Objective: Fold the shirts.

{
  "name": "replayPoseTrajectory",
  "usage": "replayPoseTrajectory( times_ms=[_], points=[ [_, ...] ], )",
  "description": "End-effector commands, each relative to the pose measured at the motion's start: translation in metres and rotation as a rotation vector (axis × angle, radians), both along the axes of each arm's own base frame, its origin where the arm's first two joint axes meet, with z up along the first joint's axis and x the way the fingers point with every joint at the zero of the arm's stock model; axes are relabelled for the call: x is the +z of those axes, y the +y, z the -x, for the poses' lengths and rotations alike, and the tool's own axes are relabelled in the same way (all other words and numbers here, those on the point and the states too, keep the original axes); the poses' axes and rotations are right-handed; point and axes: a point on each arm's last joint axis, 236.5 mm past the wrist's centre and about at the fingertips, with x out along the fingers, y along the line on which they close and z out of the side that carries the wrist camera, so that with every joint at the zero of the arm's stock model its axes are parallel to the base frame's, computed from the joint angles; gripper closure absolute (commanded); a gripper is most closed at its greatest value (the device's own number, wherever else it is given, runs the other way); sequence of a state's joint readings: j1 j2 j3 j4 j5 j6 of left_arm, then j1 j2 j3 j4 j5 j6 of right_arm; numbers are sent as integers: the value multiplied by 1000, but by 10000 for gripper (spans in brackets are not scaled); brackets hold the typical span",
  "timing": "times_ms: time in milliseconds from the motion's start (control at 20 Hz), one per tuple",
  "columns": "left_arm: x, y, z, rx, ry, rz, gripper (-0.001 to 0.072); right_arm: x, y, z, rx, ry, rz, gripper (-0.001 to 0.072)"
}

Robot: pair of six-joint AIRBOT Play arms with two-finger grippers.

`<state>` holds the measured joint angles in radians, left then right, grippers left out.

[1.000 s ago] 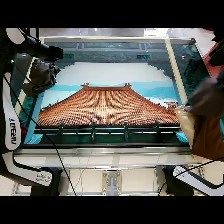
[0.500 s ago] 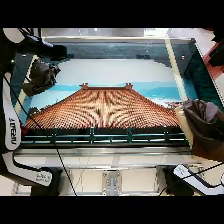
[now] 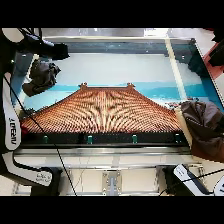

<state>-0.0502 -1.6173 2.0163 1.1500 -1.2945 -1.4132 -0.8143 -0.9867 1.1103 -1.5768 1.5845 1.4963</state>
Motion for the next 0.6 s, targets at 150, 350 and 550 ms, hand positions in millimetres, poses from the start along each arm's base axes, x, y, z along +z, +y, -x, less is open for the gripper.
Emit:
replayPoseTrajectory(
  times_ms=[150,350,550],
  points=[
    [-2,-1,2,-1,12,3,690,237,82,-140,214,-1083,74,328],
    [-8,-2,11,25,82,30,690,211,177,-177,446,-1150,-241,328],
    [-9,-2,13,21,91,27,690,89,270,-191,689,-902,-396,328]
  ],
)
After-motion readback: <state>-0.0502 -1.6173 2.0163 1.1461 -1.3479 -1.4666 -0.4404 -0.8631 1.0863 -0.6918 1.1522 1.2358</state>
